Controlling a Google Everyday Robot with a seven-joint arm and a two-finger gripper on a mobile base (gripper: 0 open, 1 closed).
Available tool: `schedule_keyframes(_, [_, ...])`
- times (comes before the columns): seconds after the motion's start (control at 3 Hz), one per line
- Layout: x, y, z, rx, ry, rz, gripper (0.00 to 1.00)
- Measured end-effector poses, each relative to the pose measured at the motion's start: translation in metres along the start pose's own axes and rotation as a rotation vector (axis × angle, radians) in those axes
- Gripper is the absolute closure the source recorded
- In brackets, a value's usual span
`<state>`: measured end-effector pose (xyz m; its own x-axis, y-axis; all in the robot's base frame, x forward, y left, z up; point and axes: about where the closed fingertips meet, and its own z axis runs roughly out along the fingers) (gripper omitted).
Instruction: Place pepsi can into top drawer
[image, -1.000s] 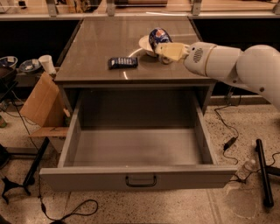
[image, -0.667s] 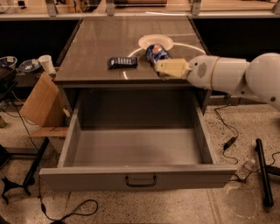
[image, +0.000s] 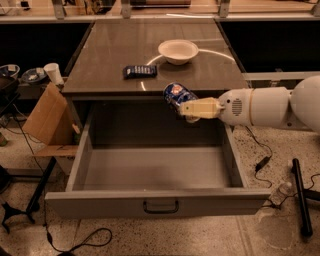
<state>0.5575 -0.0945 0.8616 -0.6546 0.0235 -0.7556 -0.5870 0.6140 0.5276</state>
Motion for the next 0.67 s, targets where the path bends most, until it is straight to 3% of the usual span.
schedule_keyframes(0.67, [0.076, -0.024, 0.038, 0.004, 0.286, 0.068, 1.0])
